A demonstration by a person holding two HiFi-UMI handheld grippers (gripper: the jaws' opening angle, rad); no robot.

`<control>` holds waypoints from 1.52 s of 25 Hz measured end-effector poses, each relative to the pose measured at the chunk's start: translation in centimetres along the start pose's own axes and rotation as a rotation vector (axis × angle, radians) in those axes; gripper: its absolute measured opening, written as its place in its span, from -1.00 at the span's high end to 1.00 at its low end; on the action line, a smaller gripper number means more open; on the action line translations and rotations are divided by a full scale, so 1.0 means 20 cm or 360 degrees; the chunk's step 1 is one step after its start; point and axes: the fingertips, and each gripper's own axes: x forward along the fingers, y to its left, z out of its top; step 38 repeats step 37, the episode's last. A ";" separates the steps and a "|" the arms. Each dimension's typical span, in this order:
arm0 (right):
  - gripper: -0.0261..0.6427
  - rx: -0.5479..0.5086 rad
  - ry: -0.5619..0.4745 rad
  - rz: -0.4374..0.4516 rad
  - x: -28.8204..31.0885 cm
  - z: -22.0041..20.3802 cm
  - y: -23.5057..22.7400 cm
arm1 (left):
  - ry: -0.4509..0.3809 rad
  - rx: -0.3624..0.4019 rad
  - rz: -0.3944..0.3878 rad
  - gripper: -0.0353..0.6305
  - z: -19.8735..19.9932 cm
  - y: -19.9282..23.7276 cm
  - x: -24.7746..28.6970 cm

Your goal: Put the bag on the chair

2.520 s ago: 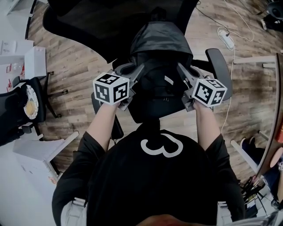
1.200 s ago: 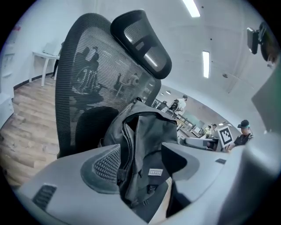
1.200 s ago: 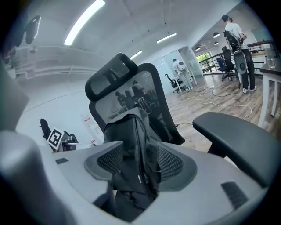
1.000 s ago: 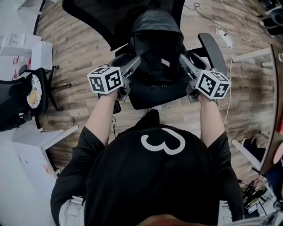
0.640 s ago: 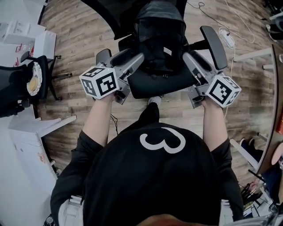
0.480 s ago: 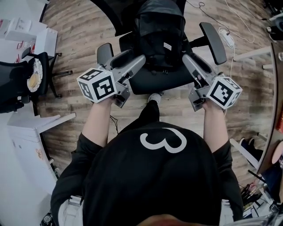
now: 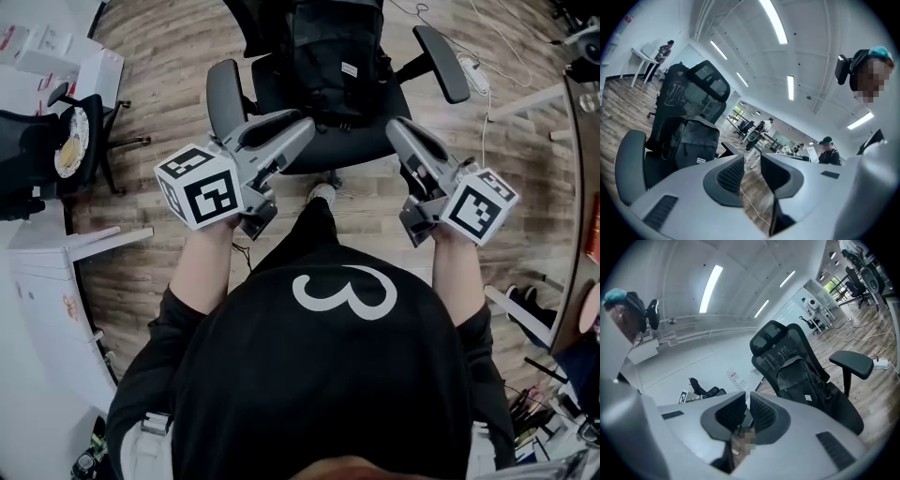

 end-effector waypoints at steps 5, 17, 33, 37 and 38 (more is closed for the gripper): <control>0.82 -0.0120 0.0043 0.0055 -0.14 -0.07 0.17 | 0.0055 0.0057 -0.0091 0.80 -0.11 -0.25 -0.03; 0.84 -0.0224 0.0007 0.0117 -0.36 -0.10 0.36 | 0.0050 0.0227 -0.0128 0.84 -0.15 -0.57 -0.08; 0.84 -0.0255 0.0005 0.0122 -0.38 -0.11 0.43 | 0.0128 0.0288 -0.0155 0.84 -0.17 -0.63 -0.07; 0.84 -0.0255 0.0005 0.0113 -0.35 -0.10 0.38 | 0.0131 0.0299 -0.0178 0.84 -0.16 -0.60 -0.04; 0.84 -0.0255 0.0005 0.0113 -0.35 -0.10 0.38 | 0.0131 0.0299 -0.0178 0.84 -0.16 -0.60 -0.04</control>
